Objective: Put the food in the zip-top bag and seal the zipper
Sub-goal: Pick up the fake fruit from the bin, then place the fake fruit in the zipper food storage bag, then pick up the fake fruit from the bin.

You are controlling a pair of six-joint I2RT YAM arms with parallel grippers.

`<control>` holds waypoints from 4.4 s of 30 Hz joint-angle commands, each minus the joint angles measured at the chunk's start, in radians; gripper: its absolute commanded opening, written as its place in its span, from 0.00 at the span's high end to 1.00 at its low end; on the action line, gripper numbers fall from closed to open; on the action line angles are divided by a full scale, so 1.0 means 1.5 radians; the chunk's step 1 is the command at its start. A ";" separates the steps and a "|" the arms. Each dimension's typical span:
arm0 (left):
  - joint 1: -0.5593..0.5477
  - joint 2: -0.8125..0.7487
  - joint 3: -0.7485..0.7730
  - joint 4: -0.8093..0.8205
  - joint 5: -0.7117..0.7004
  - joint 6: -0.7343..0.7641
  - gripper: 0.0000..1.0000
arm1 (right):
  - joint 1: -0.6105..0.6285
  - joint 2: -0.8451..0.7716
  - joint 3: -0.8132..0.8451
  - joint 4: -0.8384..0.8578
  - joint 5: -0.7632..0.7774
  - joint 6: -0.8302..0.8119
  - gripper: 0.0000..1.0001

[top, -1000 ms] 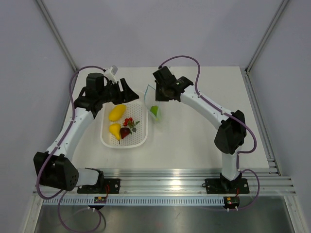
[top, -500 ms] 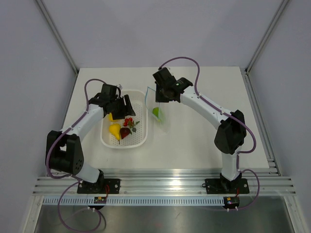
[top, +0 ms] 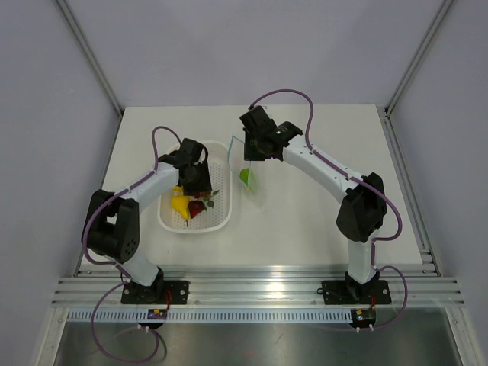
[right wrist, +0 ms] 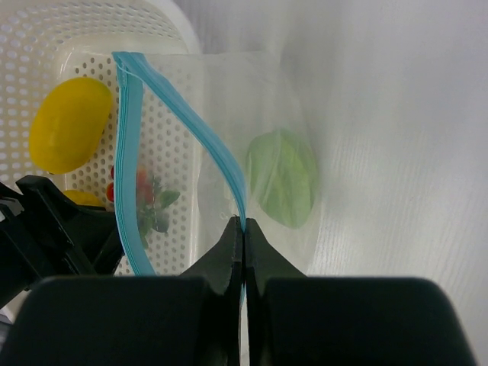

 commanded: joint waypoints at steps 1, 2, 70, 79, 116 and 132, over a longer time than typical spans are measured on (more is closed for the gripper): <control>-0.008 0.015 0.012 0.011 -0.046 -0.012 0.50 | -0.002 -0.021 -0.003 0.024 -0.006 0.001 1.00; -0.011 0.019 0.011 0.015 -0.038 -0.012 0.51 | -0.002 -0.021 -0.003 0.026 -0.006 0.001 1.00; -0.006 0.004 0.126 0.172 0.407 -0.077 0.39 | -0.003 -0.050 -0.015 0.040 -0.029 0.006 1.00; -0.001 -0.113 0.146 0.053 0.386 0.023 0.32 | -0.003 -0.036 -0.017 0.036 -0.011 -0.003 1.00; 0.118 -0.153 -0.035 -0.059 0.000 0.037 0.25 | -0.003 -0.036 -0.033 0.053 -0.030 -0.010 1.00; 0.083 -0.103 -0.062 -0.059 -0.091 -0.008 0.19 | -0.002 -0.035 -0.027 0.050 -0.033 -0.014 1.00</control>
